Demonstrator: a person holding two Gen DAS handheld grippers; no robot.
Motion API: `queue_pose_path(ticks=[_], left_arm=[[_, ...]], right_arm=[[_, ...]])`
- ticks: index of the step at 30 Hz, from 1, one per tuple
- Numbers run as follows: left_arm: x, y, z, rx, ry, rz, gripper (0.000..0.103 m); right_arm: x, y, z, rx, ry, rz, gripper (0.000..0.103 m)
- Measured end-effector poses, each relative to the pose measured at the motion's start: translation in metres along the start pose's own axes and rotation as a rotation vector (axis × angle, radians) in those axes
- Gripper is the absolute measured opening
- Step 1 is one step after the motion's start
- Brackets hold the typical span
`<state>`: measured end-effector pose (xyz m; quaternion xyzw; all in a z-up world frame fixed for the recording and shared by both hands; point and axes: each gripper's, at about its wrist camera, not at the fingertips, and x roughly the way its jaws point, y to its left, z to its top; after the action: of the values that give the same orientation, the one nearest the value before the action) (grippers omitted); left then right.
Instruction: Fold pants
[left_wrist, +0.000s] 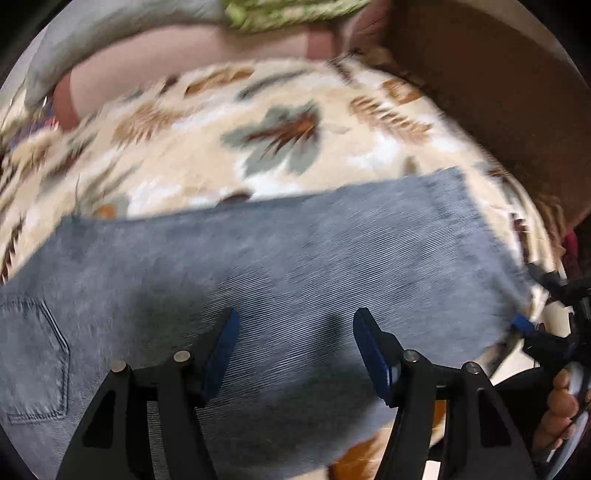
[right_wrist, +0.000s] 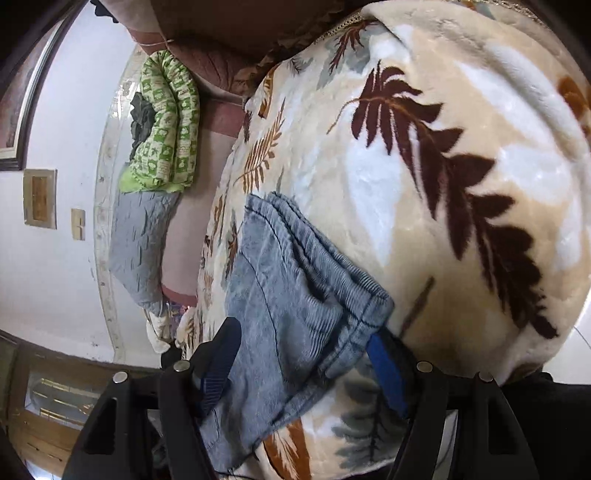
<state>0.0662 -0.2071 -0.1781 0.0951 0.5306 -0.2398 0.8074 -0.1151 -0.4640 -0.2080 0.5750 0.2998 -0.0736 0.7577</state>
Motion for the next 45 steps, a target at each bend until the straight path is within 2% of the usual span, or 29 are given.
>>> queue_pose_path(ticks=[1,3,4,7,10,12,13,14,15,16,19,23,30,36,39,41,42,43,45], left_arm=[[0.004,0.003,-0.004,0.003,0.009,0.005,0.065],[0.007,-0.003,-0.006,0.042,-0.027,0.044,0.065],[0.008,-0.006,-0.005,0.059,-0.027,0.059,0.066],[0.008,-0.005,-0.001,0.046,-0.02,0.052,0.067],[-0.005,0.004,0.0,-0.003,-0.047,-0.005,0.067],[-0.007,0.007,0.001,0.005,-0.064,0.018,0.067],[-0.002,0.007,0.002,0.012,-0.047,0.034,0.067],[0.008,0.012,0.001,0.01,-0.002,0.047,0.067],[0.01,0.013,0.0,0.004,-0.005,0.037,0.066],[0.006,0.015,0.0,0.001,-0.021,0.029,0.066],[-0.01,0.023,0.001,-0.027,-0.032,-0.002,0.067],[-0.033,0.057,0.001,-0.108,-0.068,0.019,0.067],[-0.059,0.125,-0.03,-0.267,-0.097,0.058,0.067],[-0.08,0.158,-0.057,-0.336,-0.139,0.048,0.067],[-0.084,0.168,-0.069,-0.352,-0.141,0.011,0.067],[-0.085,0.177,-0.078,-0.371,-0.138,-0.002,0.067],[-0.084,0.181,-0.083,-0.383,-0.136,-0.007,0.067],[-0.083,0.184,-0.085,-0.392,-0.133,-0.011,0.067],[-0.083,0.188,-0.091,-0.405,-0.128,-0.027,0.067]], right_arm=[[0.001,0.003,0.0,-0.018,-0.004,-0.009,0.049],[0.005,0.01,-0.003,-0.068,-0.008,-0.043,0.031],[0.004,0.013,-0.004,-0.093,-0.016,-0.053,0.025],[0.005,0.025,-0.006,-0.162,-0.041,-0.076,0.025],[0.01,0.017,-0.004,-0.099,-0.026,-0.073,0.03],[0.016,0.014,-0.002,-0.083,-0.01,-0.088,0.036],[0.016,0.017,-0.004,-0.108,-0.017,-0.095,0.036],[0.014,0.023,-0.007,-0.146,-0.026,-0.099,0.033],[0.012,0.033,-0.01,-0.2,-0.043,-0.093,0.021],[0.009,0.043,-0.014,-0.261,-0.061,-0.096,0.018],[0.002,0.064,-0.02,-0.344,-0.084,-0.082,0.017],[0.003,0.099,-0.029,-0.462,-0.078,-0.07,0.017],[0.024,0.171,-0.073,-0.666,0.036,-0.009,0.017],[0.068,0.223,-0.141,-0.92,0.196,-0.07,0.017],[0.103,0.236,-0.177,-1.022,0.323,-0.118,0.021],[0.132,0.235,-0.201,-1.056,0.448,-0.168,0.033],[0.141,0.234,-0.206,-1.058,0.492,-0.174,0.043],[0.149,0.23,-0.209,-1.055,0.531,-0.164,0.046],[0.149,0.231,-0.208,-1.02,0.536,-0.113,0.046]])
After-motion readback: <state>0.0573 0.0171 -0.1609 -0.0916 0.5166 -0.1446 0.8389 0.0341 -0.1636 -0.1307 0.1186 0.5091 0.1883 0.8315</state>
